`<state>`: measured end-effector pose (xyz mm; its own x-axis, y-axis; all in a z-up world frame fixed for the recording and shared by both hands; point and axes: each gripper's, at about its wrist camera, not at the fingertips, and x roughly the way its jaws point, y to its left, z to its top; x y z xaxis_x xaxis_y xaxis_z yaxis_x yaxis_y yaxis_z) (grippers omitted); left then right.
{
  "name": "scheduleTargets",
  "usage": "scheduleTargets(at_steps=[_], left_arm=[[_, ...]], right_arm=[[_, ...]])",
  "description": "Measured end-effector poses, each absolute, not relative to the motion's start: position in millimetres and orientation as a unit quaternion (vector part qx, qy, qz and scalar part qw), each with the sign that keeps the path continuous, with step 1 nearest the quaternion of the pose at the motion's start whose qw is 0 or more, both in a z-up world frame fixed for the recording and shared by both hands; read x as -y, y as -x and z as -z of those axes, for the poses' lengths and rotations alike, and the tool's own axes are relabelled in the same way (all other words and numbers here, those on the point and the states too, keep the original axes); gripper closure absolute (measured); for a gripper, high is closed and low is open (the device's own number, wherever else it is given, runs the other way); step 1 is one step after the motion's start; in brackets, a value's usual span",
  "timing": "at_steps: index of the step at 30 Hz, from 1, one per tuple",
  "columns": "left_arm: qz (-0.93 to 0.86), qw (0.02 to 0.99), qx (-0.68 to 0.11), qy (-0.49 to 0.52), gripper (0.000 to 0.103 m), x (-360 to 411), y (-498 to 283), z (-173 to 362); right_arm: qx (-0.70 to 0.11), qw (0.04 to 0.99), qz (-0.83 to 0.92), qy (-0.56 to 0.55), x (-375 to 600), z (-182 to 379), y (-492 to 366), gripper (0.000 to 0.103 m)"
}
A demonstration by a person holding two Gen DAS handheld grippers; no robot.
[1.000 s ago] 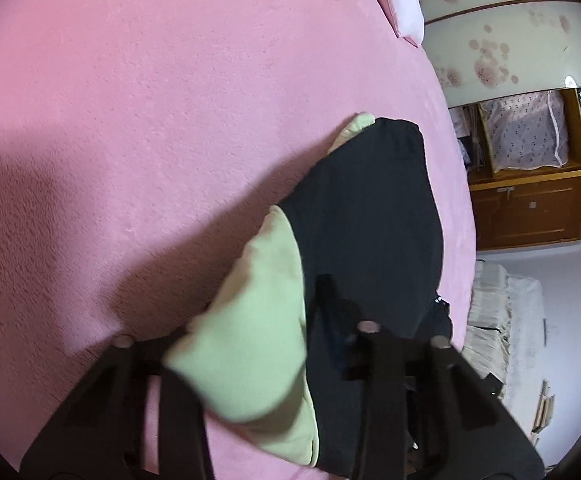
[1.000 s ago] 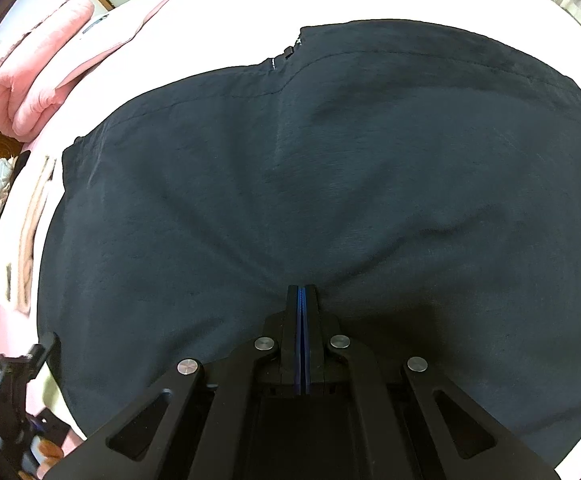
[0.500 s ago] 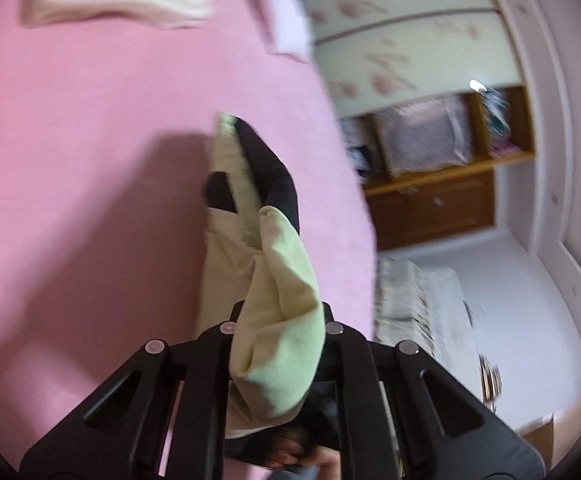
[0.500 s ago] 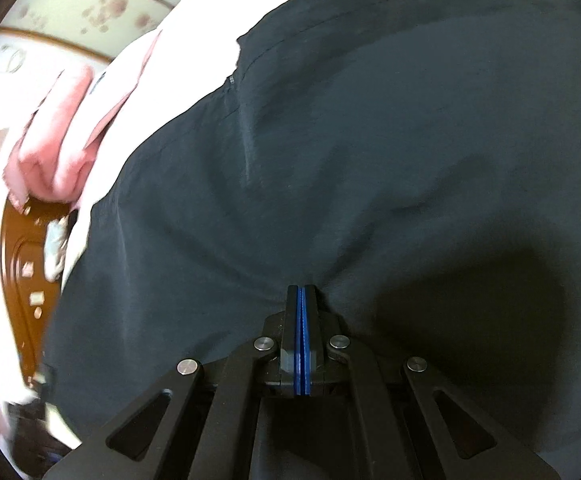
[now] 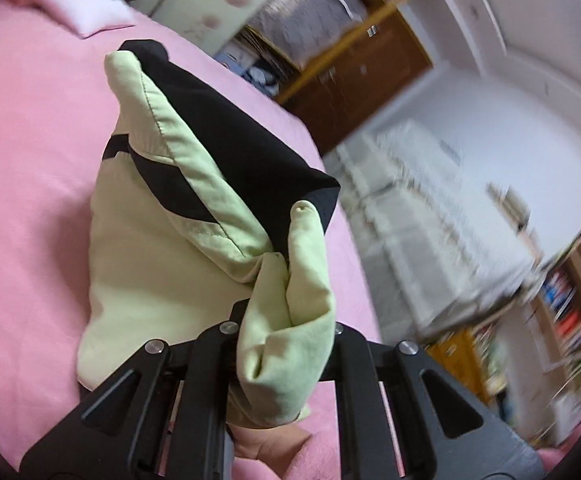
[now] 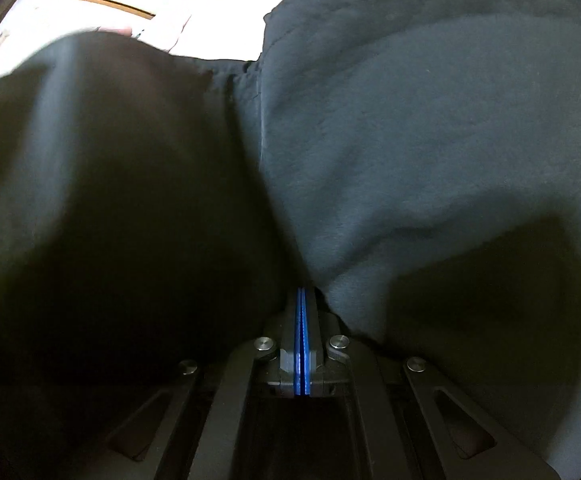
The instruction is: Fold large clothes
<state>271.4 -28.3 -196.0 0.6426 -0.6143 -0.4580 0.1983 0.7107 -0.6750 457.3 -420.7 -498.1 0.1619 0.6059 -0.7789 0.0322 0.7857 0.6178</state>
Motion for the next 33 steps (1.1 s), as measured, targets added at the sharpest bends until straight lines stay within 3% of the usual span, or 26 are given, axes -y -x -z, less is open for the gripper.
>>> scheduleTargets(at_steps=[15,22,33], left_arm=[[0.258,0.842,-0.412,0.234,0.096,120.9,-271.8,219.2],[0.275,0.839,-0.432,0.182,0.095,165.3,-276.9,231.1],[0.274,0.827,-0.490,0.037,0.095,269.2,-264.9,299.3]], right_arm=[[-0.639,0.672,-0.278,-0.248,452.0,498.3,-464.9,0.103],[-0.628,0.685,-0.216,-0.300,531.1,480.3,-445.7,0.103],[-0.505,0.785,-0.085,-0.348,700.4,392.7,-445.1,0.099]])
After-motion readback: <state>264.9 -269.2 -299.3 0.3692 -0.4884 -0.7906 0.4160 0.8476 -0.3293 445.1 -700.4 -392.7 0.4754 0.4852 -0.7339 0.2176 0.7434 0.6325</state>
